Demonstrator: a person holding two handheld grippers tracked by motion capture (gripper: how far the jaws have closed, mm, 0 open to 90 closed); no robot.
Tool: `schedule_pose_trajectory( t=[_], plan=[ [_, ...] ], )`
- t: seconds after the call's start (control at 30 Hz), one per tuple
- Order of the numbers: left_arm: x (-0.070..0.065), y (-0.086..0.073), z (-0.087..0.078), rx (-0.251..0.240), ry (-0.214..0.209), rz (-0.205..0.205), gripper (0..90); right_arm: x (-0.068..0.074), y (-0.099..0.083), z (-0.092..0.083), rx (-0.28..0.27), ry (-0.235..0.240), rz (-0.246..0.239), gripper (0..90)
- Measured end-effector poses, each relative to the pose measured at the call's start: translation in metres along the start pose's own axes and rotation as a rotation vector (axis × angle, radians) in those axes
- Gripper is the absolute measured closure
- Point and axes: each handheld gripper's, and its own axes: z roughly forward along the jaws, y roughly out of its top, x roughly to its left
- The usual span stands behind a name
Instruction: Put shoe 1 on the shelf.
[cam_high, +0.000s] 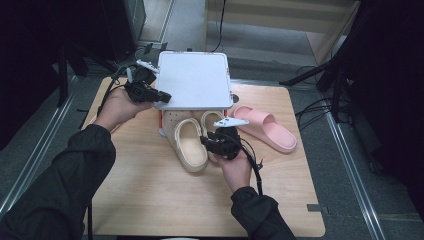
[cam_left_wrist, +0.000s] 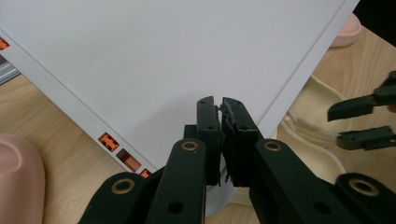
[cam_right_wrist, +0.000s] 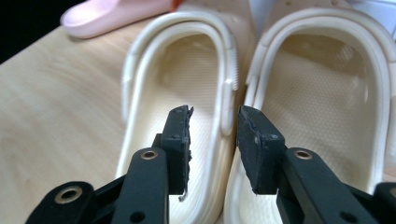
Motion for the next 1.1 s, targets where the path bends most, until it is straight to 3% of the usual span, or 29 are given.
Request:
schedule_pose_trajectory(
  t=[0.13,0.27,0.53,0.83,0.97,1.1],
  plan=[
    [-0.002,0.001,0.000,0.003,0.009,0.004,85.3,0.001,-0.007,-0.014,-0.003,0.094,-0.029,66.6],
    [-0.002,0.001,0.000,0.007,0.012,-0.011,85.3,0.005,-0.014,-0.023,0.004,0.119,-0.050,70.5],
    [-0.001,0.001,0.000,0.007,0.009,-0.015,85.3,0.018,-0.040,-0.035,0.062,0.110,-0.142,85.2],
    [-0.002,0.001,0.000,0.009,0.011,-0.012,85.3,0.025,-0.060,-0.024,0.112,0.167,-0.173,84.7],
    [-0.002,0.001,0.000,0.005,0.011,-0.013,85.4,0.031,-0.068,-0.016,0.164,0.148,-0.218,85.4],
    [-0.002,0.001,0.000,0.005,0.013,-0.017,86.4,0.031,-0.069,-0.007,0.169,0.123,-0.209,87.0]
  ],
)
